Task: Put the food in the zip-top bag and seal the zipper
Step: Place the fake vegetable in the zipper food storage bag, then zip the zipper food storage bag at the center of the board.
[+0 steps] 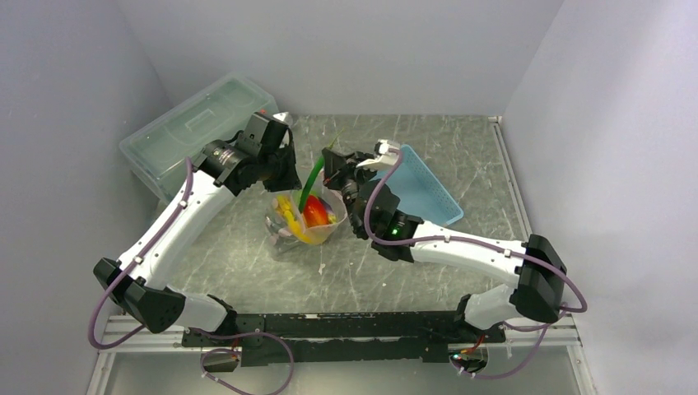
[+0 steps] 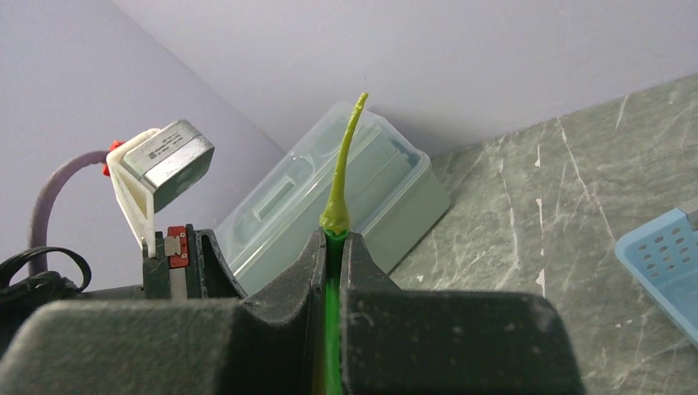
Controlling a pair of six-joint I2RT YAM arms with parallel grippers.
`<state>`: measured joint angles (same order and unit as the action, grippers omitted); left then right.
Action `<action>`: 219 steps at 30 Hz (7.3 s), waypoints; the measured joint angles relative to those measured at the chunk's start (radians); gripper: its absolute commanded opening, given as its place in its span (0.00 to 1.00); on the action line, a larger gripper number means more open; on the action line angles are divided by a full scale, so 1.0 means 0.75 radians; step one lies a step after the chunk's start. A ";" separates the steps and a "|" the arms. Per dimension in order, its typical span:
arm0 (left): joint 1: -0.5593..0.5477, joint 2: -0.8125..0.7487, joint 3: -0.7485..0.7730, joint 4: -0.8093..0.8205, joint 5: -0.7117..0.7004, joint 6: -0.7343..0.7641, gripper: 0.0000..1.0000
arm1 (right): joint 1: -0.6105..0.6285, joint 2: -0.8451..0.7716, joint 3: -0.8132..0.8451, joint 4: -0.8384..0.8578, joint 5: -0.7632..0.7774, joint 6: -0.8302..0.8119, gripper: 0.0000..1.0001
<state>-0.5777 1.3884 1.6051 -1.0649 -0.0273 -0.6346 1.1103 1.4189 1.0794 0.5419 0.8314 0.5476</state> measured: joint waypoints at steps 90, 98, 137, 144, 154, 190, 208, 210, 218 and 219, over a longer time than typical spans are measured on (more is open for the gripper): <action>0.033 -0.147 -0.129 0.088 -0.006 -0.168 0.00 | 0.083 -0.215 -0.208 -0.431 -0.210 0.026 0.47; 0.033 -0.147 -0.135 0.087 -0.004 -0.142 0.00 | -0.006 -0.229 -0.014 -0.636 -0.216 0.023 0.47; 0.033 -0.067 0.075 -0.075 0.262 0.343 0.00 | -0.313 -0.221 0.382 -1.525 -0.220 0.022 0.74; 0.033 -0.075 0.074 -0.072 0.266 0.342 0.00 | -0.380 -0.288 0.347 -1.474 -0.311 0.015 0.77; 0.033 -0.119 0.065 -0.063 0.275 0.342 0.00 | -0.404 -0.358 0.232 -1.397 -0.510 -0.191 0.78; 0.033 -0.137 0.065 -0.108 0.806 0.598 0.00 | -0.450 -0.441 0.351 -1.579 -1.750 -1.302 0.88; 0.033 -0.137 0.081 -0.170 1.041 0.692 0.00 | -0.450 -0.313 0.352 -1.573 -2.080 -1.500 0.61; 0.033 -0.136 0.093 -0.170 1.063 0.692 0.00 | -0.450 -0.314 0.345 -1.561 -2.108 -1.498 0.58; 0.033 -0.132 0.102 -0.172 1.123 0.694 0.00 | -0.450 -0.350 0.243 -1.458 -2.202 -1.471 0.25; 0.033 -0.130 0.102 -0.172 1.124 0.693 0.00 | -0.450 -0.350 0.237 -1.449 -2.206 -1.468 0.20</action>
<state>-0.5529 1.2911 1.6817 -1.1942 0.8158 -0.1146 0.7727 1.1561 1.2568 -0.5449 -0.8230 -0.5533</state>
